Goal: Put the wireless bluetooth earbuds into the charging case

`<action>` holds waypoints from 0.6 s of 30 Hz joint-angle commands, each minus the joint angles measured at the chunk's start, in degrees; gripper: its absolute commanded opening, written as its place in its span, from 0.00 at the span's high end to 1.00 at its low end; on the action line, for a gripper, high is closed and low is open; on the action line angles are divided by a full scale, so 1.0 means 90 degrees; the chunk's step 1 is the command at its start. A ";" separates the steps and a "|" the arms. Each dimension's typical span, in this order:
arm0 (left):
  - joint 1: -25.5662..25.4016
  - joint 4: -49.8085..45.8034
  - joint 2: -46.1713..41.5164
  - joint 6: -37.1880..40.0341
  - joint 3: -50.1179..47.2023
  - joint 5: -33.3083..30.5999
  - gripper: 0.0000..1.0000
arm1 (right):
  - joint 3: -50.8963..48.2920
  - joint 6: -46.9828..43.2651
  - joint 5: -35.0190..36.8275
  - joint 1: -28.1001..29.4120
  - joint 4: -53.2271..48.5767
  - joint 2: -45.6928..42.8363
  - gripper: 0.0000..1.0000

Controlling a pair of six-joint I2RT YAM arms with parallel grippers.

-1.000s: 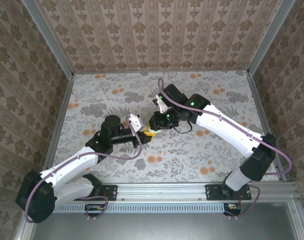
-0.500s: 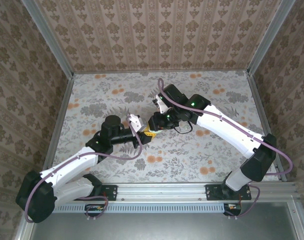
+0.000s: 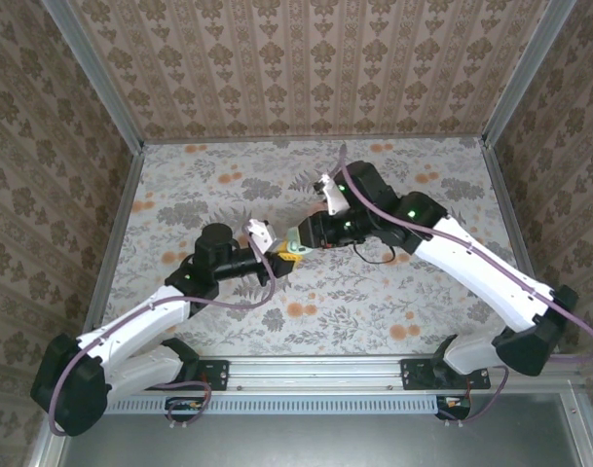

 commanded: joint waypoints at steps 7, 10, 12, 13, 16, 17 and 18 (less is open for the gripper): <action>0.0755 0.0173 -0.0827 -0.0739 -0.0572 0.0099 0.86 | -0.0743 -0.0034 0.0422 -0.1173 -0.0438 -0.0568 0.67; 0.0876 0.0065 -0.1049 -0.0785 -0.0696 0.0067 0.86 | -0.1138 -0.0027 0.0426 -0.1501 -0.0383 -0.0445 0.68; 0.0933 -0.0024 -0.1144 -0.0786 -0.0732 0.0081 0.86 | -0.1298 -0.0063 0.0478 -0.1590 -0.0336 -0.0239 0.68; 0.0938 -0.0060 -0.1185 -0.0779 -0.0754 0.0076 0.86 | -0.1338 -0.0101 0.0553 -0.1603 -0.0329 -0.0093 0.68; 0.0984 -0.0112 -0.1244 -0.0773 -0.0785 0.0068 0.86 | -0.1322 -0.0210 0.0707 -0.1612 -0.0415 0.0549 0.70; 0.0993 -0.0125 -0.1249 -0.0762 -0.0795 0.0071 0.86 | -0.1280 -0.0254 0.0737 -0.1611 -0.0453 0.0727 0.70; 0.1003 -0.0145 -0.1249 -0.0752 -0.0794 0.0069 0.86 | -0.1237 -0.0295 0.0817 -0.1607 -0.0494 0.0949 0.71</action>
